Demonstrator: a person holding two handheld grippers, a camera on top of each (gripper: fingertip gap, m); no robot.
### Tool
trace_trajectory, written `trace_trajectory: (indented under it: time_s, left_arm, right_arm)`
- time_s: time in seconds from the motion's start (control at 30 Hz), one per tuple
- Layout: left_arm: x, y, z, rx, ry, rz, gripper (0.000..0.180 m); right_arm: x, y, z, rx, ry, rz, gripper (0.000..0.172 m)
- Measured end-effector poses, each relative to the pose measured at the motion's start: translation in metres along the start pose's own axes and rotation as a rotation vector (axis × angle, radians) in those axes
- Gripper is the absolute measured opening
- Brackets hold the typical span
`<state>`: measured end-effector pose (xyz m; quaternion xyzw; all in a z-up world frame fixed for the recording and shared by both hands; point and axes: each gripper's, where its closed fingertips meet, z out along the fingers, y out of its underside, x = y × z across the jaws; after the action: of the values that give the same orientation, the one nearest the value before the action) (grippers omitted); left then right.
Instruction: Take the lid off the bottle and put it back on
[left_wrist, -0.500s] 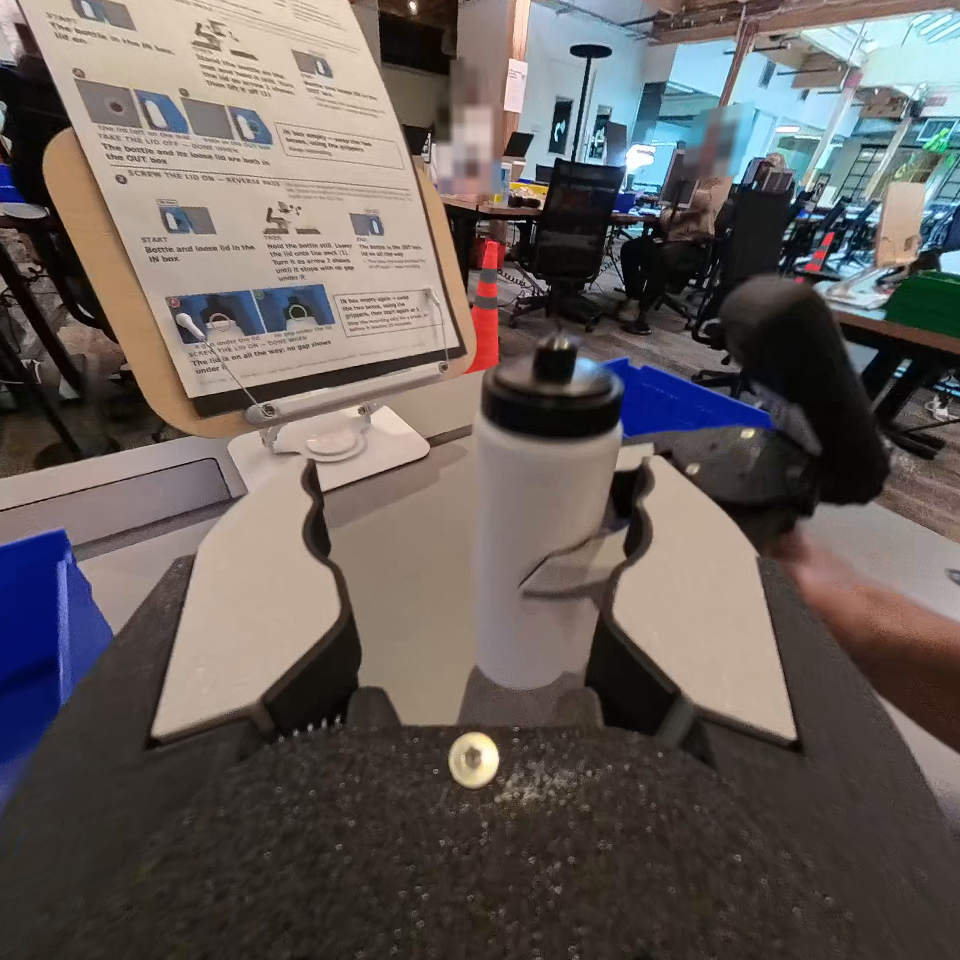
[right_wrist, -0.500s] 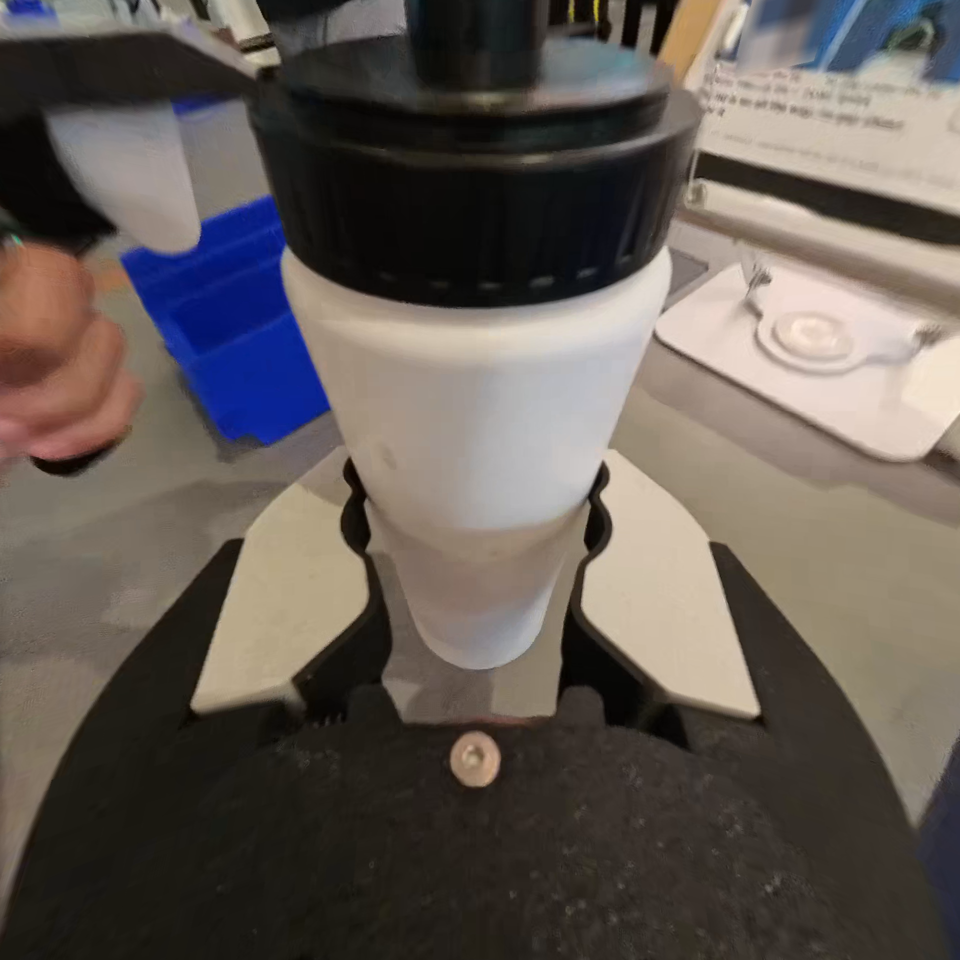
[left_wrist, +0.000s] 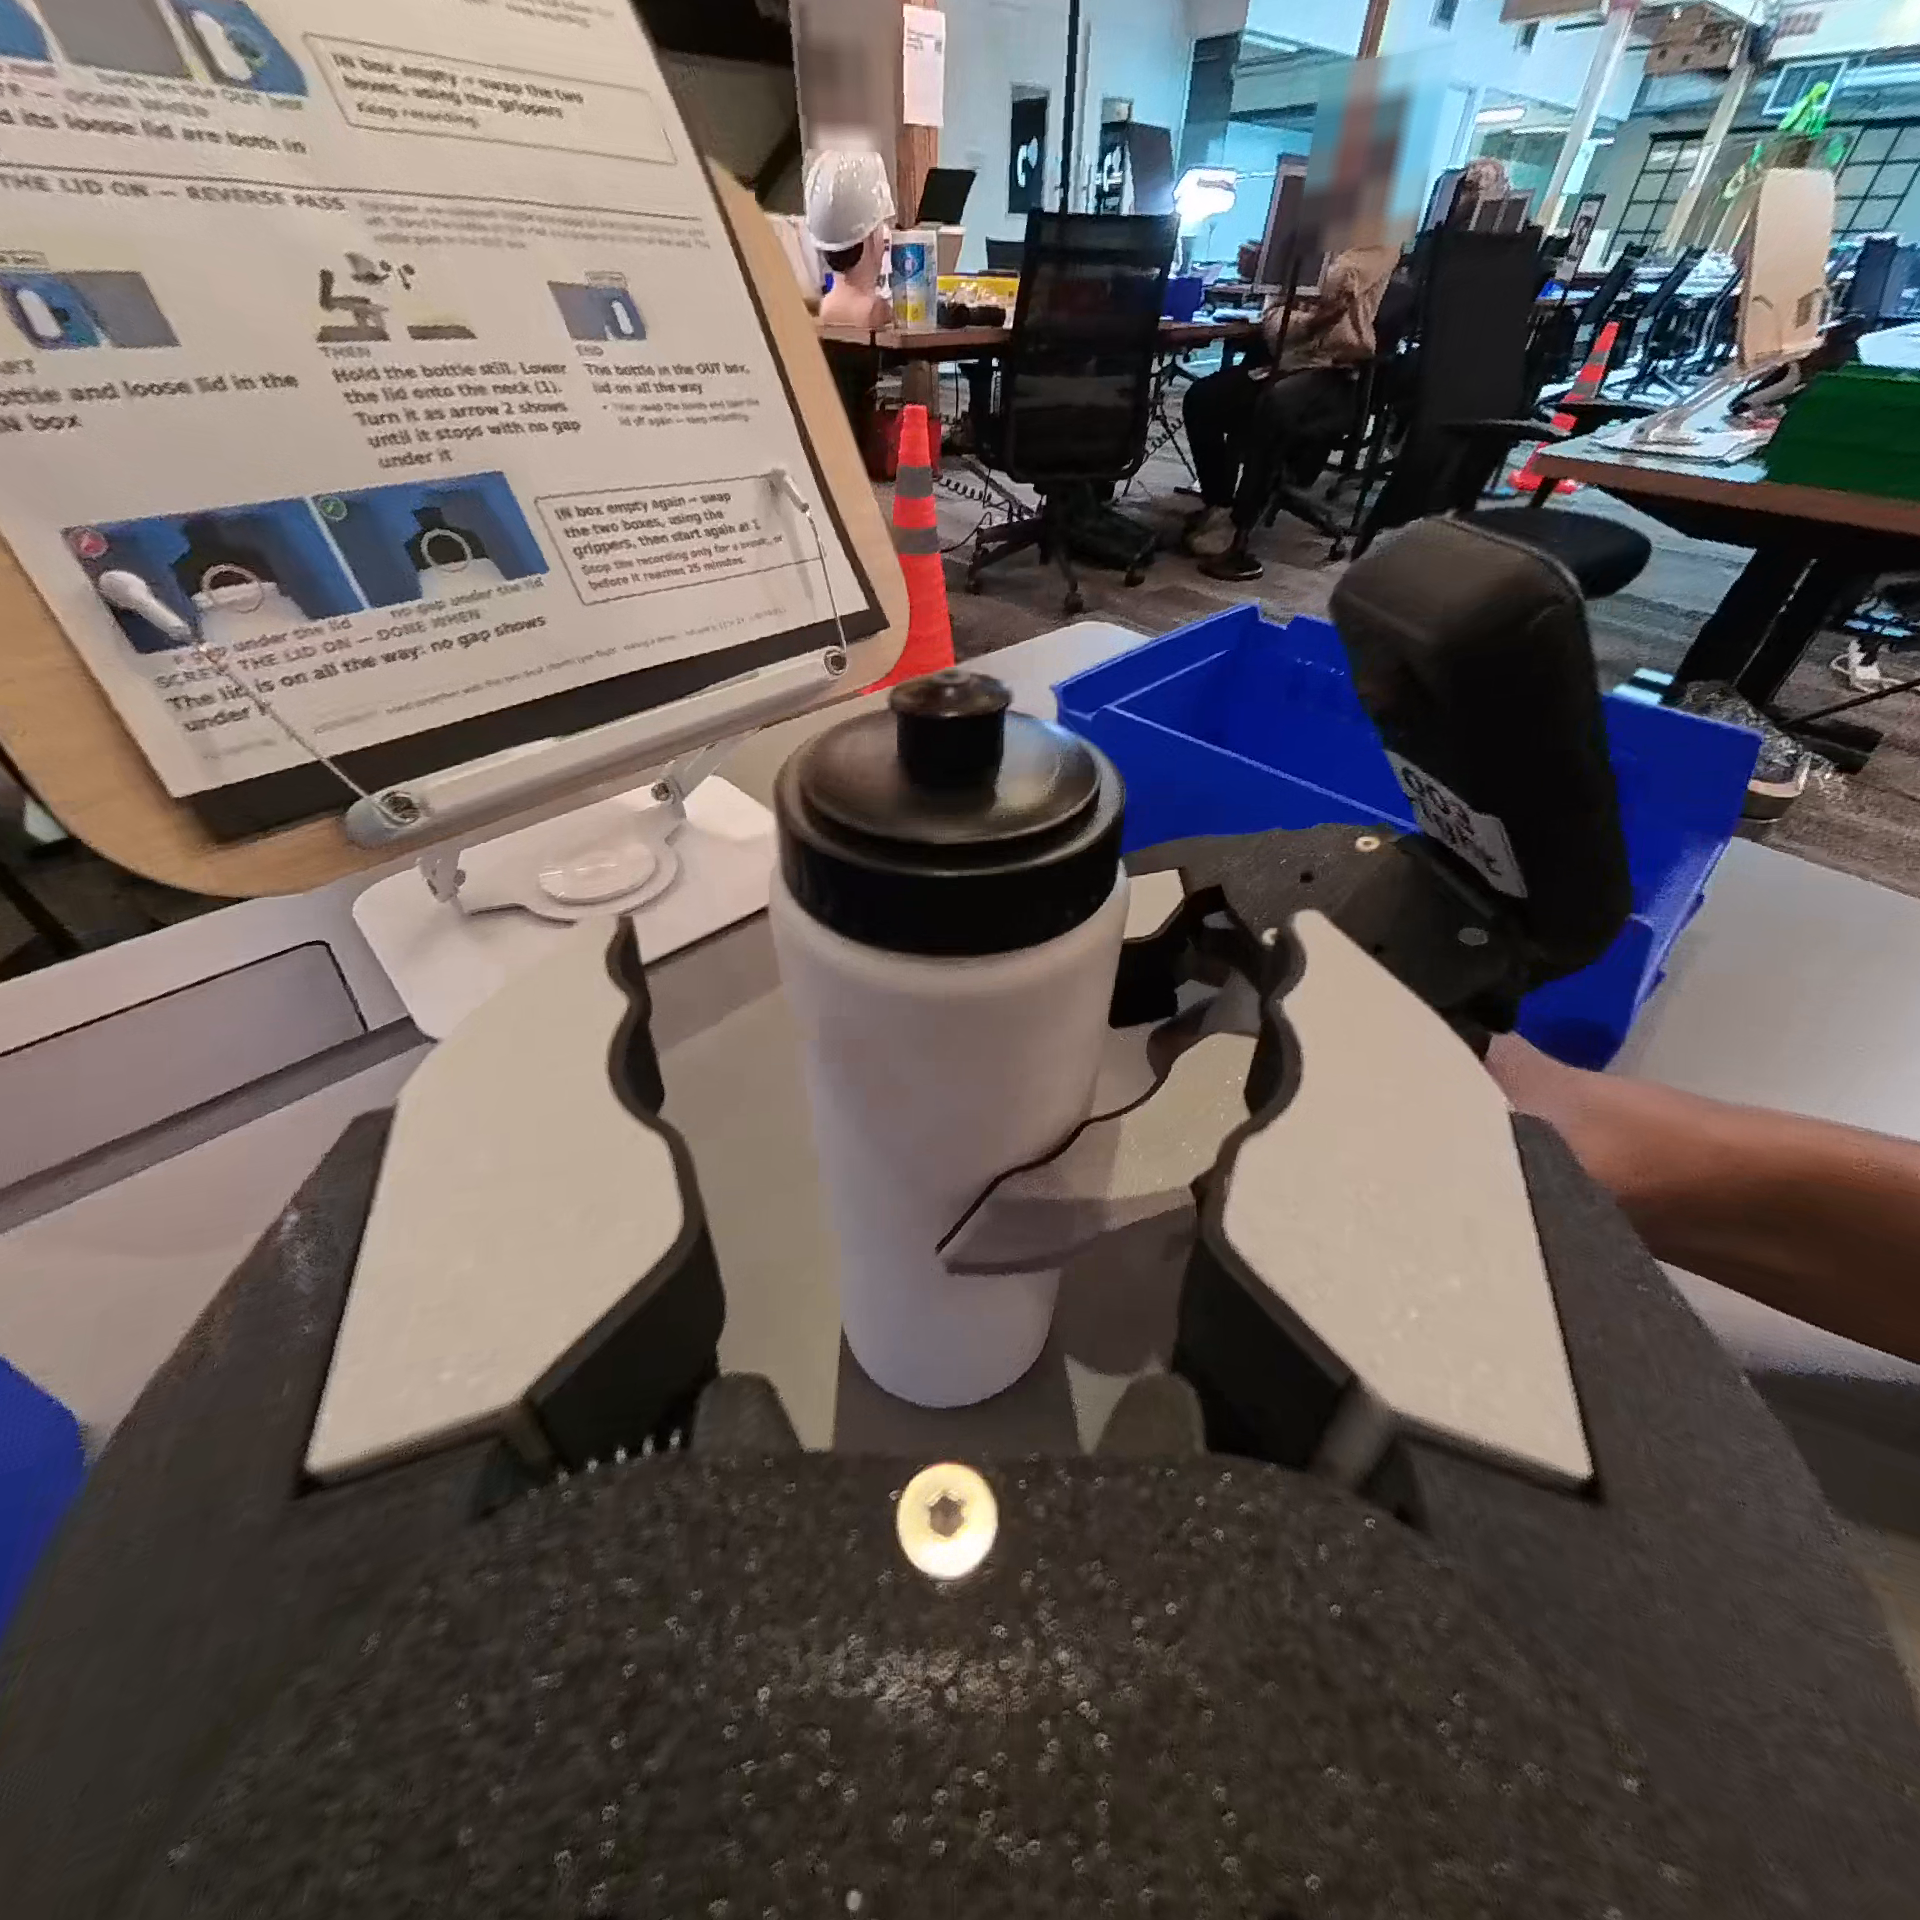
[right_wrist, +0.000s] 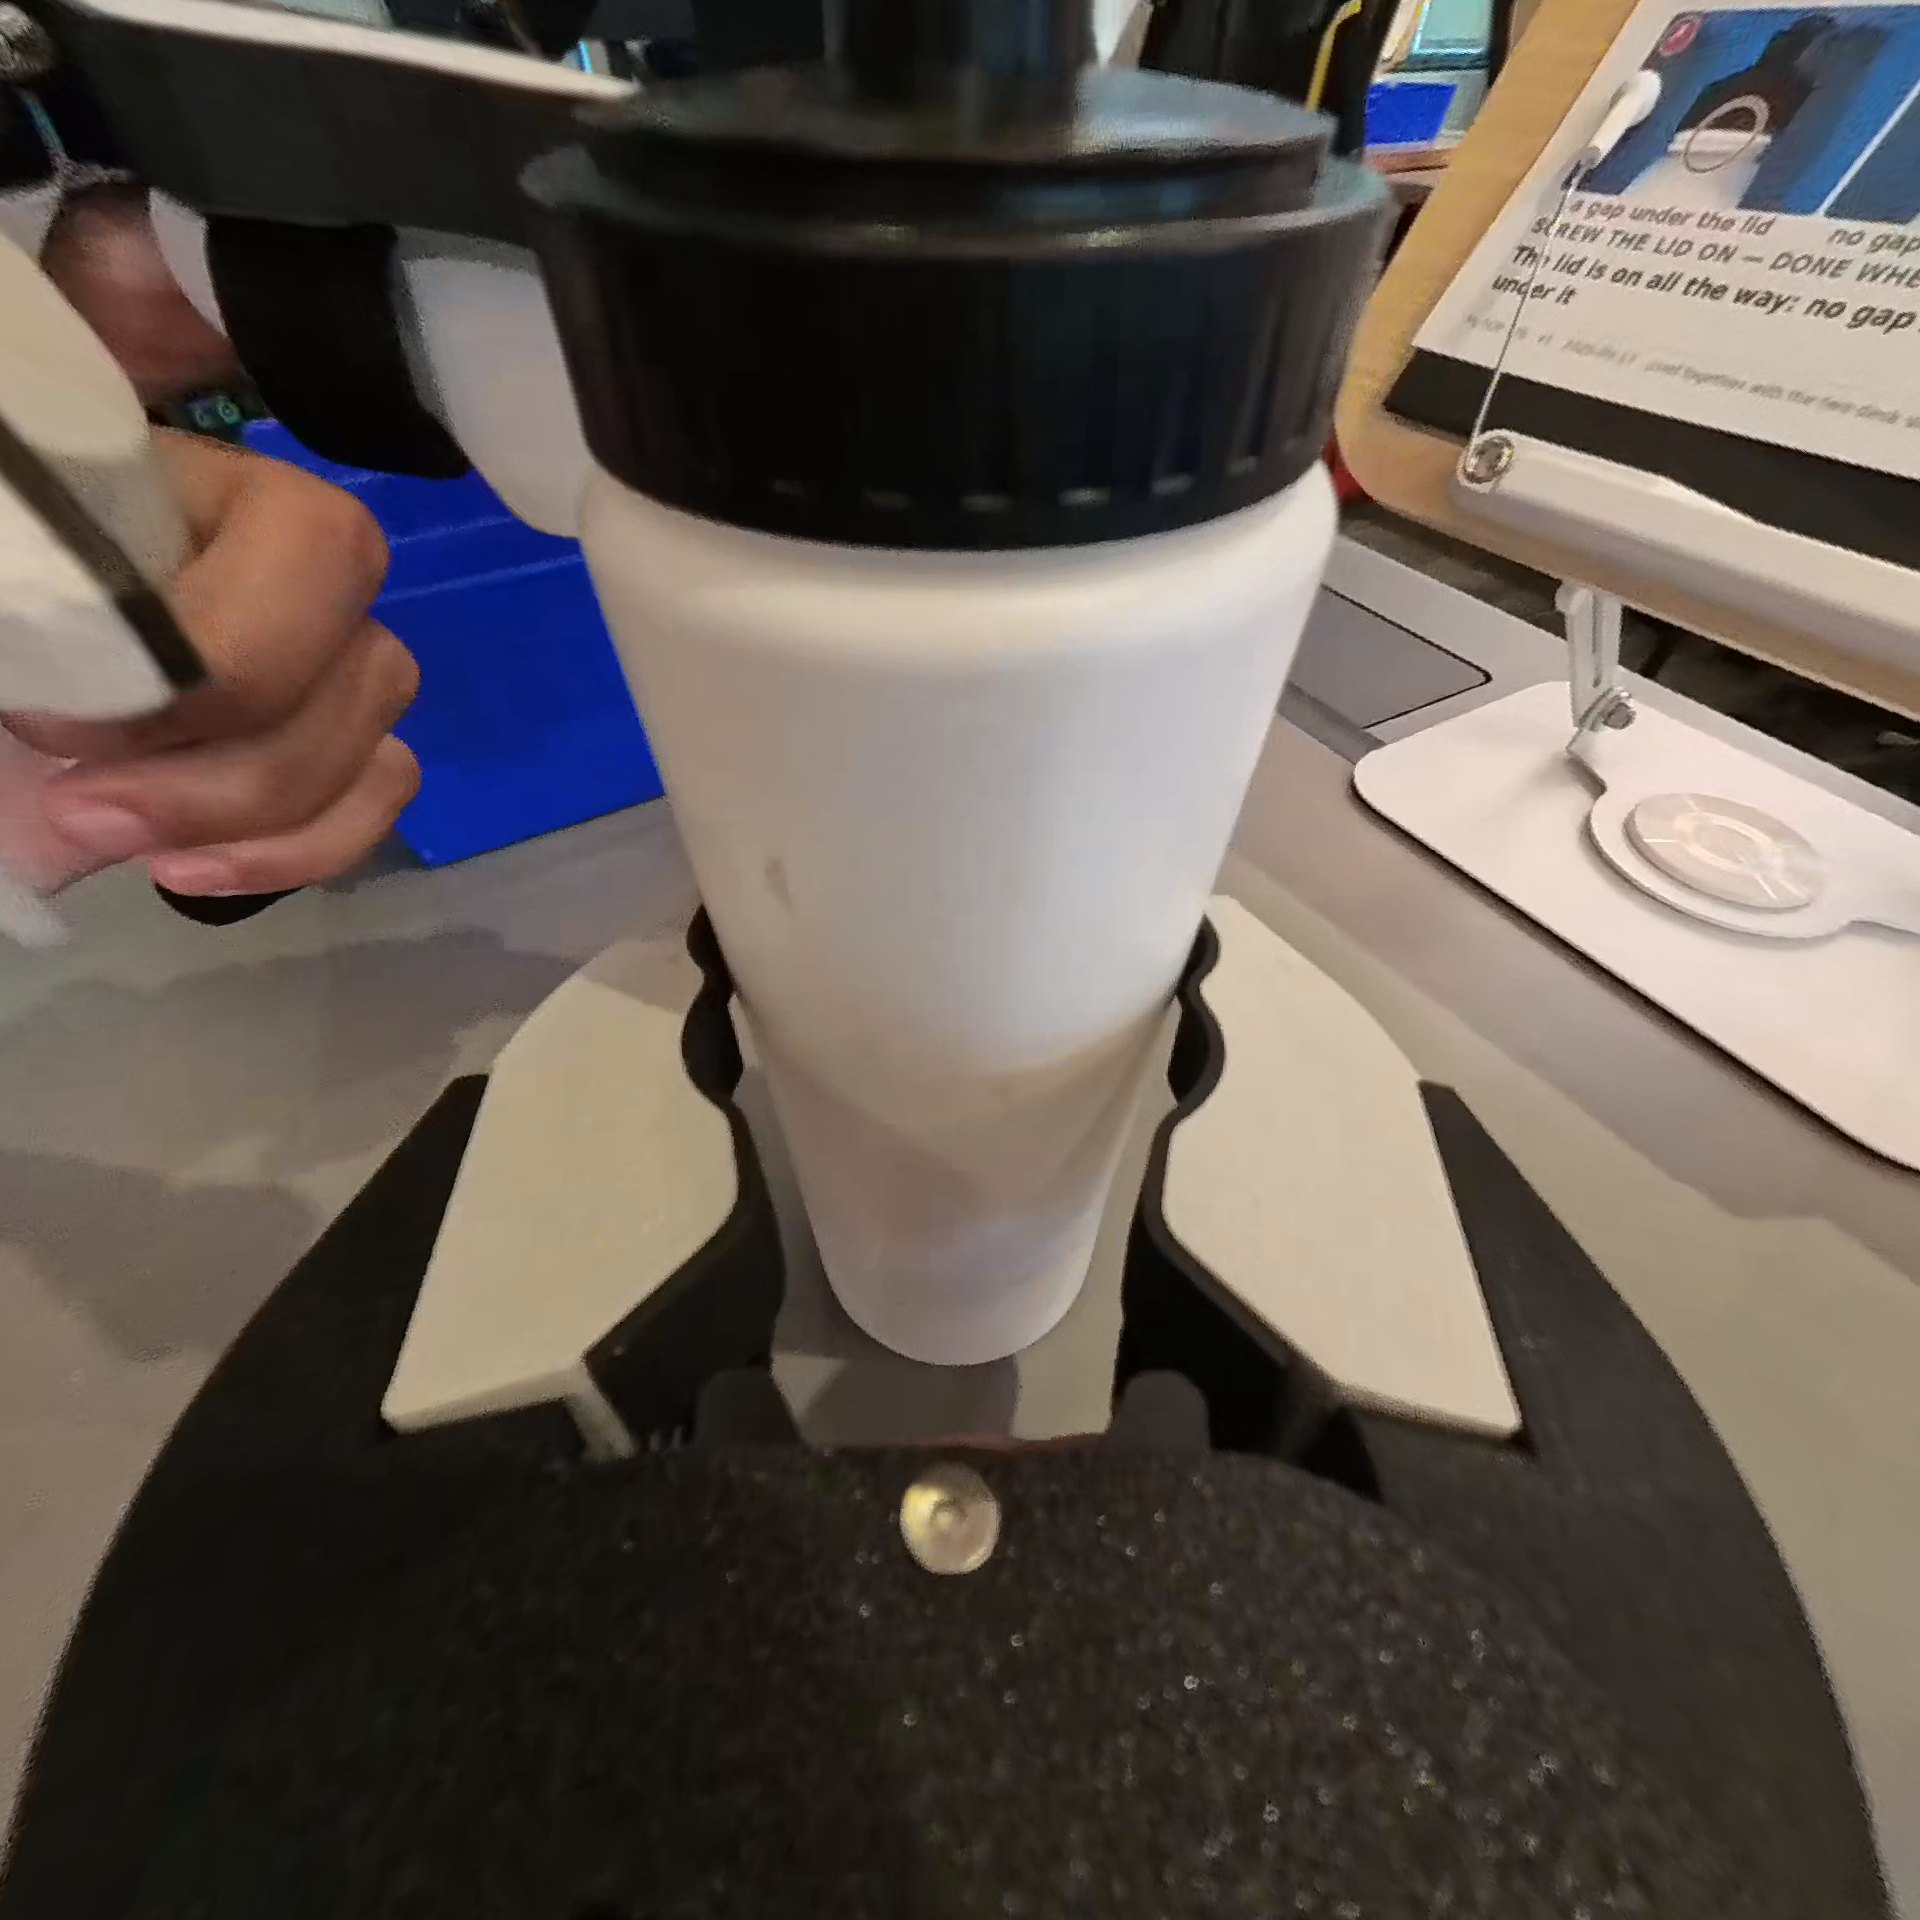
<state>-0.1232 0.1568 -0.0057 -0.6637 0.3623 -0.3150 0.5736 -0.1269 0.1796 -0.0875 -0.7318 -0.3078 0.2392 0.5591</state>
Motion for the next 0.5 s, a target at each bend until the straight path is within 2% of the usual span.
trace_trajectory:
  time_s: [0.13, 0.3, 0.43, 0.5]
  left_arm:
    - [-0.002, 0.000, 0.010, -0.035, -0.041, 0.026, 0.108]
    - [-0.009, 0.002, 0.019, -0.100, -0.069, -0.073, 0.097]
    - [-0.008, 0.001, 0.022, -0.176, -0.060, -0.077, 0.089]
    - [-0.002, 0.000, 0.022, -0.205, -0.031, -0.061, 0.072]
  right_arm:
    - [0.000, 0.001, 0.000, -0.013, -0.011, -0.001, 0.082]
    - [0.001, 0.001, 0.001, -0.017, 0.008, 0.001, 0.083]
    - [0.001, 0.001, 0.001, -0.015, 0.008, 0.001, 0.083]
    - [0.001, 0.001, 0.001, -0.025, 0.007, -0.001, 0.083]
